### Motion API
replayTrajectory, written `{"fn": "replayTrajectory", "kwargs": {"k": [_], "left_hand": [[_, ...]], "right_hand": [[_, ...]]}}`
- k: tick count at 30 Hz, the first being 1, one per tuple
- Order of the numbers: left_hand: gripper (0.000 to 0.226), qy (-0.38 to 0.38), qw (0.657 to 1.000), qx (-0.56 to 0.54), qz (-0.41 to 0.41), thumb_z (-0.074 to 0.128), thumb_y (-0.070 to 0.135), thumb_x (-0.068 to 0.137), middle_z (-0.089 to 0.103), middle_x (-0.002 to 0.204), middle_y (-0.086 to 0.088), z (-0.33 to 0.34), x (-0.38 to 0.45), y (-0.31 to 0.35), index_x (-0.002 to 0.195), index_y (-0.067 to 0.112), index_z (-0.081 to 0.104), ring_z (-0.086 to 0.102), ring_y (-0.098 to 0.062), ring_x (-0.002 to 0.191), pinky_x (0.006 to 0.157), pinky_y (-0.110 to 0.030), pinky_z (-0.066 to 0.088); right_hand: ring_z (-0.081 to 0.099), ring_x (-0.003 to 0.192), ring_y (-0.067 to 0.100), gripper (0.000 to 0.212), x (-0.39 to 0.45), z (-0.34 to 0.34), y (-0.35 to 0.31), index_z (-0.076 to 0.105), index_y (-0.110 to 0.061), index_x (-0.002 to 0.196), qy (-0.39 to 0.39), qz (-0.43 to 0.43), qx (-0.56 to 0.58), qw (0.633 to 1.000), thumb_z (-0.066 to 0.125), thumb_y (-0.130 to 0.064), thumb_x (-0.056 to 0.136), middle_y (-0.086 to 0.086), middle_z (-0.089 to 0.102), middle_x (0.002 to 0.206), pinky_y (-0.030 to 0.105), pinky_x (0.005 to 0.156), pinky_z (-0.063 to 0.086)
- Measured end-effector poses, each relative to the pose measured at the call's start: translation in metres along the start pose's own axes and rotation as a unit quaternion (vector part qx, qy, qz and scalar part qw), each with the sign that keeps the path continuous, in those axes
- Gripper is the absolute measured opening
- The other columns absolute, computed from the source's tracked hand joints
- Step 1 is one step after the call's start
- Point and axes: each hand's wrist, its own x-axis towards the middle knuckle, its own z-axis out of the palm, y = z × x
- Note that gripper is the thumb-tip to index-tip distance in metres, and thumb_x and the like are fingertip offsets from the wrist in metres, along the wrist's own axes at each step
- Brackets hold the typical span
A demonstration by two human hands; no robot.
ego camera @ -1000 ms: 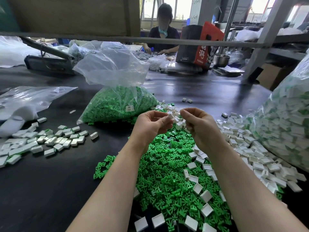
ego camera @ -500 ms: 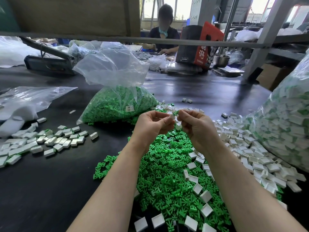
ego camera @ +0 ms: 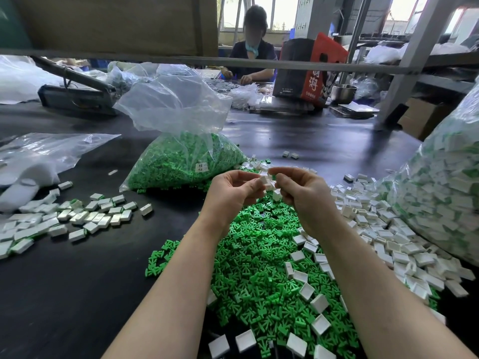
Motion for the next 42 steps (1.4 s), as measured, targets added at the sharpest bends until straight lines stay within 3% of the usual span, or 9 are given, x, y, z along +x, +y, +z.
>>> {"fn": "replayTrajectory", "kwargs": {"k": [4,18,25,29,36,38,42], "left_hand": [[0.007,-0.001,1.000,0.009,0.002,0.073,0.012,0.083,0.075,0.080,-0.006,-0.001,0.001,-0.001,0.090,0.010,0.071,0.071,-0.014,0.073,0.062,-0.020,0.054],[0.005,0.004,0.999,0.030,0.019,0.074,0.011,0.082,0.074,0.073,-0.005,-0.004,0.003,-0.003,0.086,0.010,0.073,0.070,-0.012,0.067,0.059,-0.017,0.051],[0.006,-0.003,0.998,0.063,0.031,0.075,0.008,0.082,0.074,0.073,-0.005,-0.007,0.003,-0.003,0.087,0.006,0.073,0.070,-0.012,0.068,0.062,-0.017,0.052],[0.009,-0.011,0.996,0.084,0.035,0.073,0.005,0.084,0.073,0.074,-0.005,-0.008,0.003,-0.003,0.092,0.001,0.072,0.069,-0.010,0.066,0.061,-0.015,0.050],[0.011,-0.039,0.990,0.137,0.015,0.069,0.014,0.088,0.072,0.072,0.001,-0.013,0.003,-0.003,0.096,0.006,0.067,0.064,-0.007,0.063,0.059,-0.018,0.048],[0.013,-0.063,0.983,0.170,0.002,0.064,0.020,0.093,0.069,0.069,0.002,-0.012,0.002,-0.001,0.093,0.007,0.063,0.059,-0.006,0.060,0.056,-0.019,0.044],[0.028,-0.131,0.968,0.215,0.003,0.043,0.021,0.103,0.058,0.067,-0.002,-0.007,-0.004,0.003,0.082,0.008,0.055,0.049,-0.005,0.052,0.050,-0.013,0.037]], "right_hand": [[0.056,0.056,-0.003,0.018,0.000,0.000,0.001,0.073,-0.016,0.101,-0.002,-0.033,-0.028,0.999,0.063,-0.005,0.092,-0.011,0.069,0.070,0.009,0.054,0.043],[0.068,0.072,0.009,0.010,-0.004,0.001,0.000,0.071,-0.009,0.087,0.001,-0.078,-0.108,0.991,0.077,-0.006,0.080,0.004,0.072,0.080,0.017,0.069,0.053],[0.059,0.054,0.003,0.008,-0.002,-0.005,0.002,0.065,-0.008,0.089,-0.050,-0.015,-0.134,0.990,0.072,-0.013,0.087,0.000,0.071,0.067,0.012,0.050,0.042],[0.046,0.051,0.010,0.019,-0.002,-0.005,0.004,0.063,-0.013,0.080,-0.109,-0.009,-0.239,0.965,0.059,-0.020,0.097,-0.002,0.065,0.060,0.021,0.050,0.036],[0.045,0.066,0.027,0.026,-0.002,-0.002,0.005,0.059,0.001,0.079,-0.125,-0.015,-0.216,0.968,0.051,-0.012,0.100,0.012,0.054,0.067,0.042,0.066,0.036],[0.043,0.065,0.025,0.027,-0.003,-0.002,0.005,0.058,0.000,0.077,-0.126,-0.013,-0.193,0.973,0.051,-0.011,0.100,0.012,0.052,0.067,0.040,0.064,0.036],[0.041,0.057,0.013,0.027,-0.003,0.001,0.007,0.055,-0.008,0.075,-0.135,0.008,-0.142,0.981,0.048,-0.009,0.101,0.004,0.049,0.062,0.021,0.055,0.035]]}}
